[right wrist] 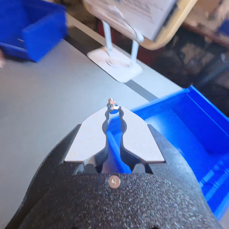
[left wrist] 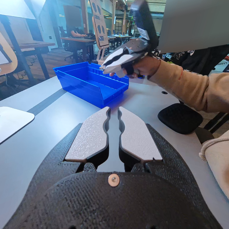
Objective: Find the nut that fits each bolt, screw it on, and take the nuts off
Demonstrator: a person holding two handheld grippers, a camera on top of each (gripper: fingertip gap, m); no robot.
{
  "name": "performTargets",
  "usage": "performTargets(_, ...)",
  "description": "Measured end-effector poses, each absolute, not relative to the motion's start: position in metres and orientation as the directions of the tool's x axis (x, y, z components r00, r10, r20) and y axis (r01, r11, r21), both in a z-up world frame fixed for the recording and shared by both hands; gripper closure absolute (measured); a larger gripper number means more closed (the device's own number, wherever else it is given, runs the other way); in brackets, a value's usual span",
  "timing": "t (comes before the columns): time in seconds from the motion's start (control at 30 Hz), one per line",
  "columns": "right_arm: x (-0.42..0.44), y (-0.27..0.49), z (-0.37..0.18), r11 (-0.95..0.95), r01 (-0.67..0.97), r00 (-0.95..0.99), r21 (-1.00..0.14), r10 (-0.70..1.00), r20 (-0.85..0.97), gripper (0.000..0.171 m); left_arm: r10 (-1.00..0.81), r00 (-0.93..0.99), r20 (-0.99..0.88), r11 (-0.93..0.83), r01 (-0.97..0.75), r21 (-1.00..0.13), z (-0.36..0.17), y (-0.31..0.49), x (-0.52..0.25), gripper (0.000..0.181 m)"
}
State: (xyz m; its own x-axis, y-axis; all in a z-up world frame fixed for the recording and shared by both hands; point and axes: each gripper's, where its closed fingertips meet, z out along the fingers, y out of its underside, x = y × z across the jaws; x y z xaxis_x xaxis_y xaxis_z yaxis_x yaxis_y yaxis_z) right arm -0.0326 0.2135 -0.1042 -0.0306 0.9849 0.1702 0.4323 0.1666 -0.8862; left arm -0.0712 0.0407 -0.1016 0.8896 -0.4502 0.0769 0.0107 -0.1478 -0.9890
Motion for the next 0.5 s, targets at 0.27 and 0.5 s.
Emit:
performTargets(0.27,-0.014,0.364,-0.231,-0.185,0.739,0.304,-0.648,0.950,0.075,0.155,-0.409,0.911,0.050,-0.147,-0.011,-0.989,-0.108,0.042,-0.082,0.173)
performTargets(0.5,-0.009,0.369,-0.253,-0.223,0.838,0.307,-0.498,0.947,0.091,0.155,-0.381,0.924,0.043,-0.146,-0.014,-0.989,-0.107,0.042,-0.094,0.175)
